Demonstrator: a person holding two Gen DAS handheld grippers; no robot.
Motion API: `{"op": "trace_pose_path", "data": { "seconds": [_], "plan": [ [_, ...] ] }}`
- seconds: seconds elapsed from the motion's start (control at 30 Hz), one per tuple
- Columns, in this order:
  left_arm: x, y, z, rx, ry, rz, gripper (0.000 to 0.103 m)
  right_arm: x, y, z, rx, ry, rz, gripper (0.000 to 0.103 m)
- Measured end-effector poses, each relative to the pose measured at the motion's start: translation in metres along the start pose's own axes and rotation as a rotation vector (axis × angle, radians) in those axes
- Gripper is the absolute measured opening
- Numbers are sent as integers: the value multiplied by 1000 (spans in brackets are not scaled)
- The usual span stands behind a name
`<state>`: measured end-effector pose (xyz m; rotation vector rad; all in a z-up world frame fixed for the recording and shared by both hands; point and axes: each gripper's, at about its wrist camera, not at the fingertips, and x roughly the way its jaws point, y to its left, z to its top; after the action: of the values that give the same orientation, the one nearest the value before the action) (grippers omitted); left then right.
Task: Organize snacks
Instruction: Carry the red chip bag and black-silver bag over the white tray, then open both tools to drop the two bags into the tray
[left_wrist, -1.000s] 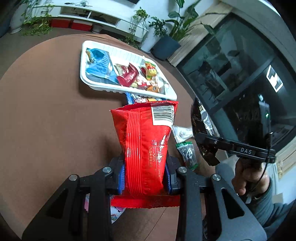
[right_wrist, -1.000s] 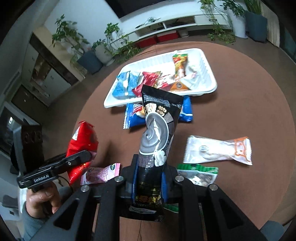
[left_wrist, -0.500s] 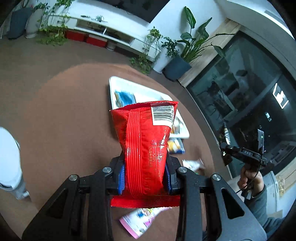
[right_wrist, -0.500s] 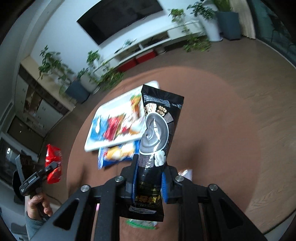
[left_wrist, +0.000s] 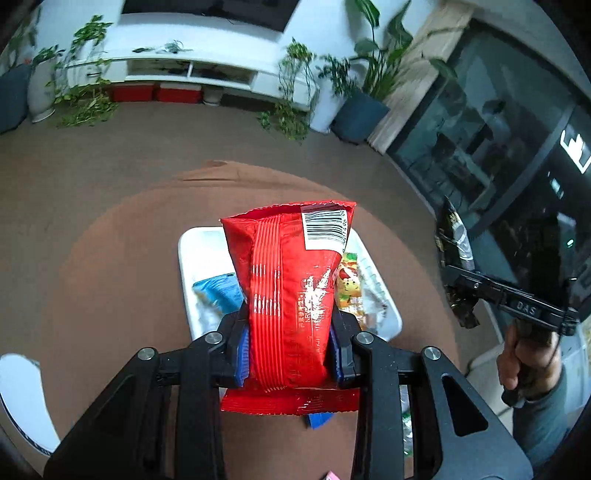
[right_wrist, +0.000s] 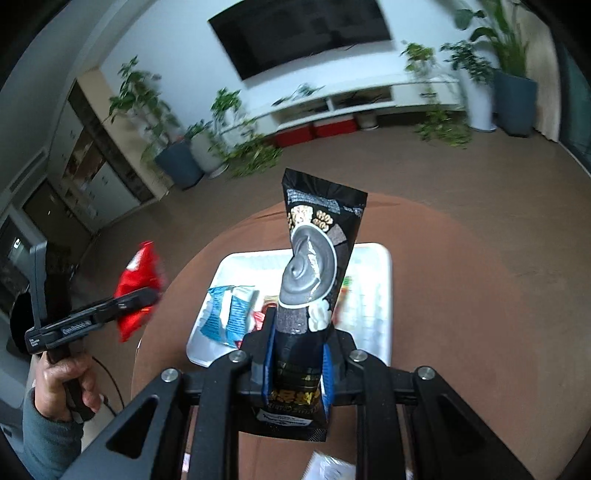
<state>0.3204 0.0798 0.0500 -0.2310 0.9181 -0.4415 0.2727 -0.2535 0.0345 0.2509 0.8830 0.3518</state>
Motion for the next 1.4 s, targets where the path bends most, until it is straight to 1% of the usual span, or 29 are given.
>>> {"op": "trace_pose_path", "data": {
  "seconds": [0.07, 0.17, 0.23, 0.4, 0.43, 0.63, 0.77, 0.9, 1.03, 1.2, 1.23, 1.33, 1.4],
  "plan": [
    [26, -6, 5, 8, 32, 13, 30, 22, 5, 2, -11, 31, 7, 22],
    [53, -10, 9, -6, 57, 15, 30, 55, 10, 6, -44, 81, -5, 22],
    [68, -15, 8, -1, 71, 29, 30, 70, 10, 8, -54, 102, -15, 22],
    [91, -25, -2, 16, 97, 67, 30, 99, 10, 6, -87, 159, -35, 22],
    [87, -26, -10, 24, 100, 79, 30, 103, 12, 4, -92, 169, -41, 22],
    [118, -43, -18, 47, 124, 121, 30, 130, 8, -3, -96, 221, -70, 22],
    [131, -52, -21, 55, 128, 139, 31, 140, 8, -8, -110, 238, -92, 22],
    [151, -59, -27, 73, 151, 151, 33, 146, 7, -10, -100, 244, -93, 23],
    [170, -66, -30, 71, 152, 163, 33, 148, 8, -9, -92, 245, -93, 23],
    [188, -64, -35, 59, 155, 166, 34, 154, 5, -9, -97, 250, -99, 24],
    [190, -58, -33, 55, 154, 163, 34, 155, 5, -9, -97, 250, -98, 24],
    [190, -52, -35, 48, 148, 156, 35, 154, 2, -9, -86, 252, -88, 25],
    [189, -51, -35, 51, 147, 161, 37, 152, 0, -9, -75, 256, -87, 28]
  ]
}}
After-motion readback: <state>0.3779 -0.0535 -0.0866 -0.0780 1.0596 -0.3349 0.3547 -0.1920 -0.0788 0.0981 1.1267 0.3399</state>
